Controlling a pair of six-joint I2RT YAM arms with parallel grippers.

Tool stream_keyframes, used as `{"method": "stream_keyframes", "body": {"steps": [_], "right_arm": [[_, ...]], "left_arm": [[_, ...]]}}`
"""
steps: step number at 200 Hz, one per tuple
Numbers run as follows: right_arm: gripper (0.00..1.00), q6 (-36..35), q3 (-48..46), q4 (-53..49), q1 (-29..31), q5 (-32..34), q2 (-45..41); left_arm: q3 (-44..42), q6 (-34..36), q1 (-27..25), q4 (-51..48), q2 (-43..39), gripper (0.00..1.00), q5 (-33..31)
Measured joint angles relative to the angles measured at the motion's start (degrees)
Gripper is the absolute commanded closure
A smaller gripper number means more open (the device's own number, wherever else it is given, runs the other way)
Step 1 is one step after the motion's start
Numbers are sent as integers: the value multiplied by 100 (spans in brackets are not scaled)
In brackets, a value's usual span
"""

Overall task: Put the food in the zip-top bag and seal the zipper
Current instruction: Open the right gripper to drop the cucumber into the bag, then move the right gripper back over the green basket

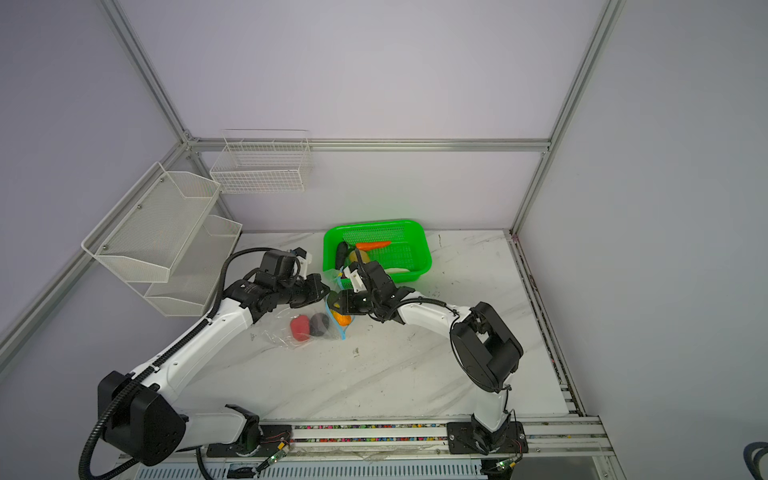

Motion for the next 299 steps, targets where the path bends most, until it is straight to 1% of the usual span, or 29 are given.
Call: {"method": "stream_keyframes", "body": {"steps": [59, 164, 207, 239, 266, 299], "right_arm": [[50, 50, 0, 90, 2, 175, 197], [41, -4, 4, 81, 2, 216, 501], [40, -31, 13, 76, 2, 177, 522], [44, 44, 11, 238, 2, -151, 522], [44, 66, 11, 343, 2, -332, 514], [43, 61, 9, 175, 2, -229, 295]], "left_arm": [[0, -2, 0, 4, -7, 100, 17], [0, 0, 0, 11, -22, 100, 33], [0, 0, 0, 11, -22, 100, 33], [-2, 0, 0, 13, -22, 100, 28], [-2, 0, 0, 13, -22, 100, 26], [-26, -7, 0, 26, -63, 100, 0]]}}
